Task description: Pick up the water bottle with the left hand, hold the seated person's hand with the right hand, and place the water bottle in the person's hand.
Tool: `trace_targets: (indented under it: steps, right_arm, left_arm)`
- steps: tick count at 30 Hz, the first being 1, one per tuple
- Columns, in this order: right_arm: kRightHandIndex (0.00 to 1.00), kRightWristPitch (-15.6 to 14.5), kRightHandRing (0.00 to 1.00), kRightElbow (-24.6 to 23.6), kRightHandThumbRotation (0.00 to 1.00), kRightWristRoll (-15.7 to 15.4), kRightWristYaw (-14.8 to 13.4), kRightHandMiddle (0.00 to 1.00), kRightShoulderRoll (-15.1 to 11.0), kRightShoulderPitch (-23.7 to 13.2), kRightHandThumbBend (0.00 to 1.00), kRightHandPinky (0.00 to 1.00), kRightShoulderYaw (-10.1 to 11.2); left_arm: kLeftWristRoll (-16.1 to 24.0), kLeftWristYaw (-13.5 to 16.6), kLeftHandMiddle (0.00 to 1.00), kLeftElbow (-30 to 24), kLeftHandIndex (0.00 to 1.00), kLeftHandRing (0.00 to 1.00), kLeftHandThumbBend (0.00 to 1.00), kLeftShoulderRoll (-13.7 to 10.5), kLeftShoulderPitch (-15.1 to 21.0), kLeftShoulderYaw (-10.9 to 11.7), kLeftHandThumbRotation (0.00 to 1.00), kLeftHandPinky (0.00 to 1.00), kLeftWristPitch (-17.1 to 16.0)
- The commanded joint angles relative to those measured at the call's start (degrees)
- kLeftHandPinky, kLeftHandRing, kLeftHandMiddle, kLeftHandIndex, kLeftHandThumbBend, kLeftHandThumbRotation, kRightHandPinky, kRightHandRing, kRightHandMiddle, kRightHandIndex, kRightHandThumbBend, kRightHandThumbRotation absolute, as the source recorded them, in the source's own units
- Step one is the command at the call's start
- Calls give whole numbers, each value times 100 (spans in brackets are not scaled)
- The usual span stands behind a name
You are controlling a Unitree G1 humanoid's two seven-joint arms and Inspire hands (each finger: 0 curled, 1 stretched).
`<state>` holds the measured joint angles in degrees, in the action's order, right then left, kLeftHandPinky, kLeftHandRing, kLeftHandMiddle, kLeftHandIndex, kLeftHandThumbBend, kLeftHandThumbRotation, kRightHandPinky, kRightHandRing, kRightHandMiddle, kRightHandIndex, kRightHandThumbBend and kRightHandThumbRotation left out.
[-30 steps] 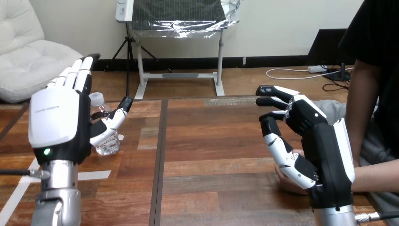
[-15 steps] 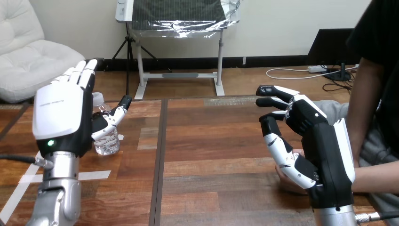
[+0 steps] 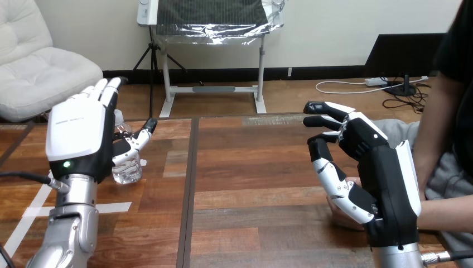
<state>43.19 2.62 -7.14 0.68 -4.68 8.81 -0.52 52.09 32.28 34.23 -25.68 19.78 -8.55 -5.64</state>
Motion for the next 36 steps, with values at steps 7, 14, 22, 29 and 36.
trace_targets:
  steps: [7,14,22,29,36]
  right_arm:
    - [70,112,71,-124,30,21,-25,77,-32,-390,31,56,44]
    - [70,109,72,-148,30,65,9,77,-50,-376,31,56,44]
    - [71,90,72,-172,29,118,41,77,-61,-359,30,56,32]
    - [71,63,72,-204,28,67,18,77,-60,-346,31,56,46]
    - [71,47,72,-215,28,103,41,77,-60,-346,31,56,30]
  left_arm:
    - [-61,148,89,588,88,86,46,-247,815,-268,81,84,-45]
    - [-25,121,90,859,89,87,47,-261,1000,-425,82,85,49]
    - [-56,213,89,1204,88,86,48,-256,1194,-565,81,84,30]
    - [-112,105,89,1399,88,86,48,-234,1331,-645,79,84,75]
    - [-189,17,91,1552,89,87,47,-221,1429,-720,81,85,113]
